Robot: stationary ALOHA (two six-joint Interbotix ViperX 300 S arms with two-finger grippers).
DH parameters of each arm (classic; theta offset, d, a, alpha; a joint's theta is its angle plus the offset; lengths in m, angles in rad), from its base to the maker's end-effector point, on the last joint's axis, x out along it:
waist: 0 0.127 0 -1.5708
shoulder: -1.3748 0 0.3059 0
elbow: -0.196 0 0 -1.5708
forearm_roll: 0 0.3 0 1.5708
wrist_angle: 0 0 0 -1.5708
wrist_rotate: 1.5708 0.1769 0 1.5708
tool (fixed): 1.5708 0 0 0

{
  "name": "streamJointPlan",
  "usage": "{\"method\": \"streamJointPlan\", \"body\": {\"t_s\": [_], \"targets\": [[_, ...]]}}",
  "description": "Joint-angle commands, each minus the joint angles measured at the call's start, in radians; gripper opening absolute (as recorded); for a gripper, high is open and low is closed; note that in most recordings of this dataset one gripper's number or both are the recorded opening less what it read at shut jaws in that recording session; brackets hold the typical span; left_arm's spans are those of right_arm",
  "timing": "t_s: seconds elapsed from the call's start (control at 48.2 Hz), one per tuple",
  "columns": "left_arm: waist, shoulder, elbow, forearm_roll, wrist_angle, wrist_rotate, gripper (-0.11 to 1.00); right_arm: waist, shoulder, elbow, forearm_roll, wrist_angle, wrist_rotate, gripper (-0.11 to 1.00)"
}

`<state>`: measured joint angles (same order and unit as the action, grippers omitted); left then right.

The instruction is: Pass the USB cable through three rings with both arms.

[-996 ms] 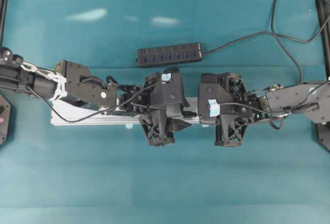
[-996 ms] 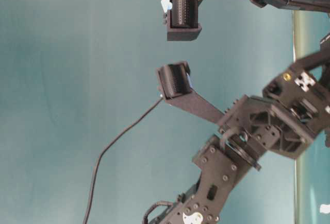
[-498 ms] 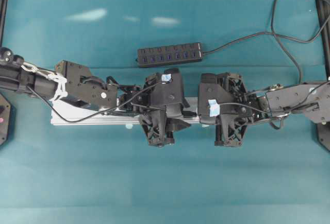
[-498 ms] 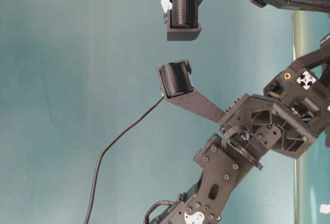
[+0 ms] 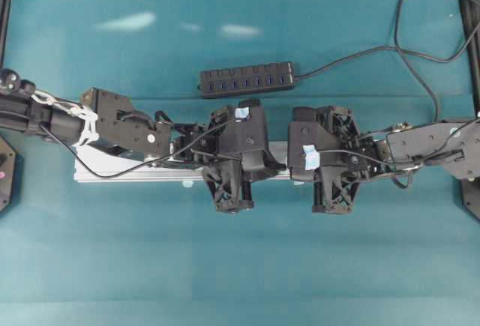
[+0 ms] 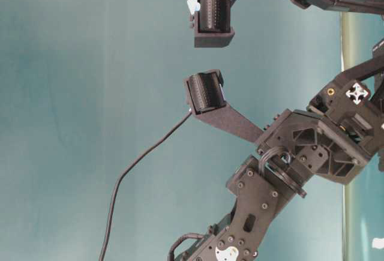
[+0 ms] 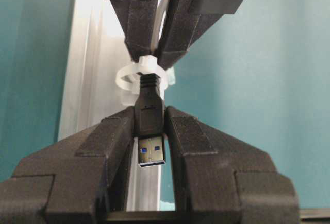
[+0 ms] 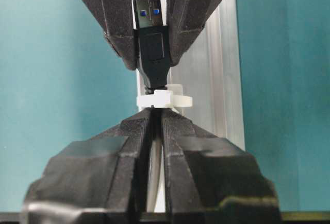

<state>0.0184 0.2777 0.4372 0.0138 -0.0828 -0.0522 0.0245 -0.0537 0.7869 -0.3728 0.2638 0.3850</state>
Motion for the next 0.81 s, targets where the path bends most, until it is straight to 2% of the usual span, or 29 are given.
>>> {"method": "streamJointPlan", "body": {"t_s": [0.0,0.228,0.353,0.415,0.477,0.685,0.726,0.789], "targets": [[-0.003,-0.008,-0.012,0.000,-0.008,0.002,0.22,0.002,-0.009,-0.009,-0.005,-0.014,0.014,-0.08],[-0.003,-0.011,-0.006,0.002,-0.003,0.002,0.22,0.005,-0.014,-0.003,0.008,-0.006,0.020,-0.06],[-0.002,-0.014,-0.002,0.000,0.006,0.002,0.22,0.005,-0.014,-0.003,0.025,0.002,0.020,0.02],[0.002,-0.015,0.002,0.000,0.018,0.002,0.22,0.005,-0.015,-0.003,0.029,0.005,0.020,0.11],[0.003,-0.021,0.008,0.000,0.029,0.000,0.22,0.005,-0.017,-0.005,0.032,0.008,0.021,0.25],[0.011,-0.060,0.037,0.000,0.035,0.002,0.22,0.003,-0.034,-0.012,0.029,0.040,0.015,0.84],[0.014,-0.072,0.044,0.000,0.037,0.002,0.22,0.003,-0.038,-0.014,0.029,0.046,0.015,0.87],[0.015,-0.089,0.051,0.000,0.037,0.002,0.22,0.002,-0.048,-0.012,0.029,0.054,0.015,0.83]]}}
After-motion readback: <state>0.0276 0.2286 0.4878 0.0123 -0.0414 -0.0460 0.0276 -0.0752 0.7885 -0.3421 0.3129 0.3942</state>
